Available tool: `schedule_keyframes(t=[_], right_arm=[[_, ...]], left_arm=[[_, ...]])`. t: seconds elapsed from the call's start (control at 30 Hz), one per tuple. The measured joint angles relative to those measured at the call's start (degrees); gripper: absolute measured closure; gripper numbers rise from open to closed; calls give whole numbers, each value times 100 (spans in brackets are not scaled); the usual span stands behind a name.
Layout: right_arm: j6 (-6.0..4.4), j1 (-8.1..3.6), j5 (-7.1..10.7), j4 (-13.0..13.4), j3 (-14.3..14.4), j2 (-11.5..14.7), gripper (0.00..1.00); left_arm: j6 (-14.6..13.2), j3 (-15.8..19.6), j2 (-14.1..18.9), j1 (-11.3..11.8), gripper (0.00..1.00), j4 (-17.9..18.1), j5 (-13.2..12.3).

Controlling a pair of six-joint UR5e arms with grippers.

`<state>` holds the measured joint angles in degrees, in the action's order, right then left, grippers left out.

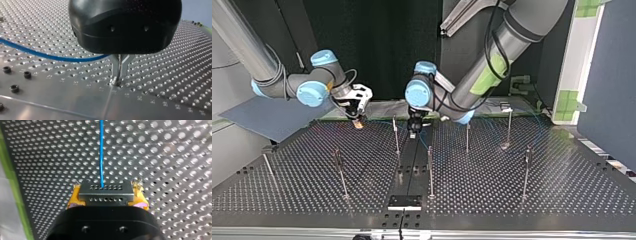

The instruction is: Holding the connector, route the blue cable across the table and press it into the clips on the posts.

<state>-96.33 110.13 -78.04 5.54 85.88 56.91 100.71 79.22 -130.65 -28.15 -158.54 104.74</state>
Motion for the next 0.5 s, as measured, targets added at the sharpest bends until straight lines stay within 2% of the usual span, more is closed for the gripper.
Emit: schedule_keyframes(t=[0.1,0.3,0.33,0.37,0.4,0.47,0.5], right_arm=[[-28,-45,16,-4,-129,-18,100],[-51,-142,65,-4,-278,-35,100],[-52,-153,86,-5,-291,-38,100],[-53,-160,102,-6,-297,-39,100],[-53,-165,115,-6,-301,-40,100],[-49,-172,134,-12,-304,-41,100],[-46,-174,138,-15,-304,-41,100]], left_arm=[[-46,-44,-2,27,94,-56,13],[-85,-67,0,38,83,-115,70],[-88,-68,1,38,73,-127,73],[-91,-68,1,36,58,-140,74],[-93,-67,1,31,58,-149,73],[-95,-68,0,15,34,-174,69],[-95,-68,1,4,34,-189,65]])
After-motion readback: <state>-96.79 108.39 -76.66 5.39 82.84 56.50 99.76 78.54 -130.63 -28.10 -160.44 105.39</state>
